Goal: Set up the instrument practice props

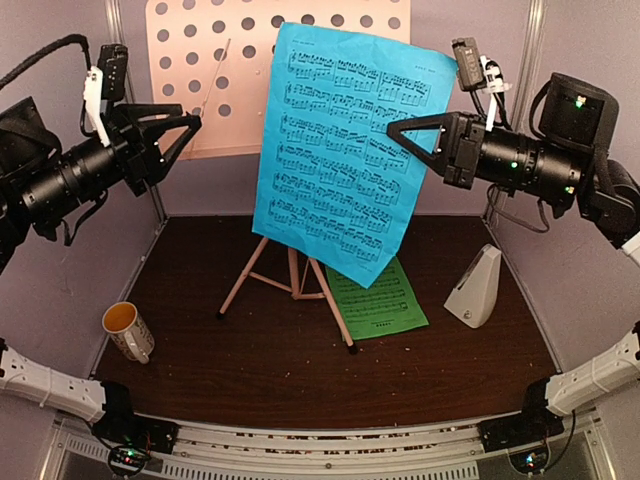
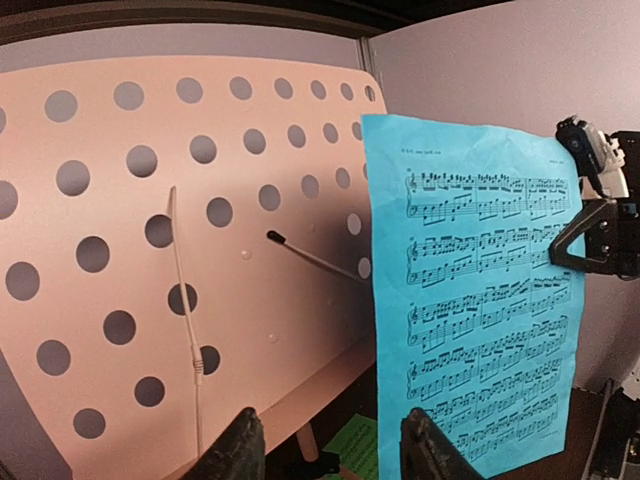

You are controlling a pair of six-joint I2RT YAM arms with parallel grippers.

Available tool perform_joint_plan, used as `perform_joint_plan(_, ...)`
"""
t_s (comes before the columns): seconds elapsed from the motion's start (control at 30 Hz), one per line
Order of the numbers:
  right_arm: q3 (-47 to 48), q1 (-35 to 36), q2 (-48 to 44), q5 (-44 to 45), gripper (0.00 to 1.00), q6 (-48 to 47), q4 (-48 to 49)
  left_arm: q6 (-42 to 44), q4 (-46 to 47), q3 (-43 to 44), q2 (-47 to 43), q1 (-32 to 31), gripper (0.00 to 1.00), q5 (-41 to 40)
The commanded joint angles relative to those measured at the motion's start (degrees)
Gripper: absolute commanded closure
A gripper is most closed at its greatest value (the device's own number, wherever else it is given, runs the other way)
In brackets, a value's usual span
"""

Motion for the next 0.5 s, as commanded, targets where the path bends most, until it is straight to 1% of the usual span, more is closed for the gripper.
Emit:
perform_joint_plan(0.0,4.8,-0.9,1.6,1.1,1.00,-0.6,-0.7,3.9,-3.0,5.9,3.4,1.2,0.52,-6.5)
perform_joint_plan(0.07,6.5,-1.2,2.9,0.9,1.00,-1.0,-0.9,2.6,-5.2,10.3,5.8,2.7,0.53,-7.5)
perform_joint_plan(0.13,8.3,-1.5,4.2,0.9,1.00,-1.4,-1.0,1.1,-6.2,12.6,7.4,5.2,0.55,-5.9)
perform_joint_plan(0.23,11.8,-1.6,6.5,1.2,1.00,-2.4,-1.3,-0.7,-5.8,13.8,8.6,9.5,0.58,-2.7)
perform_joint_plan(0.33,15.5,-1.9,9.0,1.9,1.00,-3.7,-1.7,-2.0,-6.2,15.1,9.9,13.9,0.60,1.8)
perform_joint_plan(0.47,22.0,-2.2,12.7,2.7,1.00,-5.2,-3.4,-2.0,-6.7,17.2,12.2,15.9,0.60,5.1)
